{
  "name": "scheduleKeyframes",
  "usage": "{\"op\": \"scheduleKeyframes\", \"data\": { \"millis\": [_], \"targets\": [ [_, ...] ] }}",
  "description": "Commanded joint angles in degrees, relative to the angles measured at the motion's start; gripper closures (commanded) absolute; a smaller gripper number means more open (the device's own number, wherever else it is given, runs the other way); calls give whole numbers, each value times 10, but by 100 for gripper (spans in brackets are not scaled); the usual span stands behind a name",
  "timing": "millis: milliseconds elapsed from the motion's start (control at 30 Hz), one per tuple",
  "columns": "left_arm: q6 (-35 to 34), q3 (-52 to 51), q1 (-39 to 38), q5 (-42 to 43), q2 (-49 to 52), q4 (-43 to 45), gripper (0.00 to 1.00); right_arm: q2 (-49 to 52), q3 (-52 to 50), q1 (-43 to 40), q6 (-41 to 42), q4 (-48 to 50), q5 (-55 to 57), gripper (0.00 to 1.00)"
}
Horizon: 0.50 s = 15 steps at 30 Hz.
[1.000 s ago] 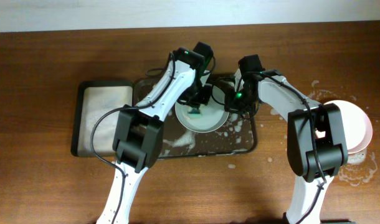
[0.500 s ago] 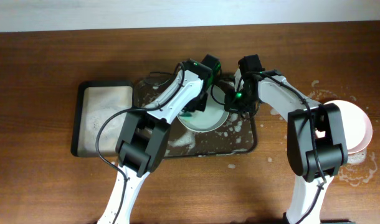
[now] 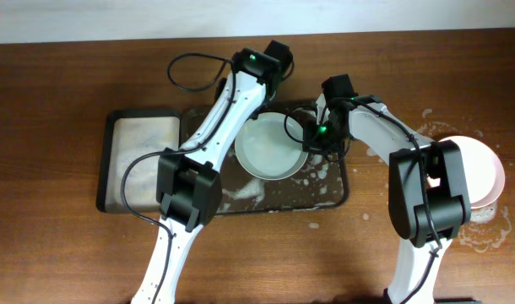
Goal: Clean dirty plates on tray and stack at the side
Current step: 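Scrub the last plate with the sponge in the left gripper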
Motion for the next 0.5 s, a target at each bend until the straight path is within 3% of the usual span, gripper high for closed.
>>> {"op": "scheduleKeyframes", "data": {
  "millis": [0, 200, 367, 467],
  "targets": [
    [75, 6, -2, 237, 1, 1, 99, 3, -9, -5, -5, -4, 33, 96],
    [79, -95, -2, 418, 5, 77, 99, 3, -9, -5, -5, -4, 33, 96],
    [78, -171, -2, 420, 5, 176, 99, 3, -9, -5, -5, -5, 33, 96],
    [78, -210, -1, 337, 5, 204, 99, 3, -9, -5, -5, -5, 33, 96]
  ]
}}
